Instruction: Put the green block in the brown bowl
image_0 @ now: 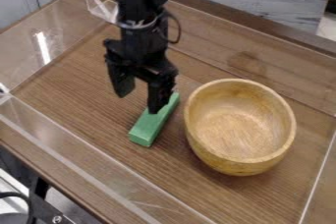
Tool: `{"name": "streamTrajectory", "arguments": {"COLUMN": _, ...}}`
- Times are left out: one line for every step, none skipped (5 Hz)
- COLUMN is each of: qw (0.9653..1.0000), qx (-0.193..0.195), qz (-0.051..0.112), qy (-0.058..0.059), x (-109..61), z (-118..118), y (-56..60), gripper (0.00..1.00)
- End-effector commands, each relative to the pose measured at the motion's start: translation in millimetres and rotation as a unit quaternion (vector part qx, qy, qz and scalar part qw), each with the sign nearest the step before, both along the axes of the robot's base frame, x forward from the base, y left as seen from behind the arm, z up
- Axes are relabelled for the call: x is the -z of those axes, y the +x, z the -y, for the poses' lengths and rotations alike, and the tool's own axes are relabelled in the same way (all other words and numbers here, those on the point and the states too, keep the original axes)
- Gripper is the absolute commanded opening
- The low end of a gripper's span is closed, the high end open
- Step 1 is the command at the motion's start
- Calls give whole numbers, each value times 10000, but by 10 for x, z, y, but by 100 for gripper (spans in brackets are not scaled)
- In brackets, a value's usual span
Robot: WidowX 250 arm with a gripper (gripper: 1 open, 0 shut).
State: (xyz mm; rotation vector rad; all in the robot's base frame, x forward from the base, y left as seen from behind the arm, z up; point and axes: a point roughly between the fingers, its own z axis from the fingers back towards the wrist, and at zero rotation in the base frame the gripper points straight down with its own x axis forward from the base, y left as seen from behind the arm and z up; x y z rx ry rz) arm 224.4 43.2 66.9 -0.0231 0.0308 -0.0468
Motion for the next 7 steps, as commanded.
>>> {"name": "streamTrajectory", "arguments": {"qw": 9992, "qx": 51, "qz": 393, "qy": 13, "x": -53, "z": 45, "y": 99, "gripper": 100}}
{"name": "streamTrajectory", "arguments": {"qw": 9991, "qx": 37, "qz": 425, "qy": -21, "x": -11, "z": 93, "y": 138, "gripper": 100}}
{"name": "streamTrajectory", "arguments": {"qw": 9990, "qx": 5, "qz": 449, "qy": -57, "x": 33, "z": 126, "y": 173, "gripper": 100}}
{"name": "streamTrajectory", "arguments": {"qw": 9989, "qx": -15, "qz": 464, "qy": -82, "x": 70, "z": 144, "y": 199, "gripper": 100}}
{"name": "streamTrajectory", "arguments": {"qw": 9988, "qx": -37, "qz": 478, "qy": -106, "x": 105, "z": 155, "y": 221, "gripper": 100}}
{"name": "streamTrajectory", "arguments": {"qw": 9987, "qx": -63, "qz": 487, "qy": -130, "x": 139, "z": 161, "y": 239, "gripper": 100}}
{"name": "streamTrajectory", "arguments": {"qw": 9987, "qx": -89, "qz": 488, "qy": -145, "x": 168, "z": 164, "y": 254, "gripper": 100}}
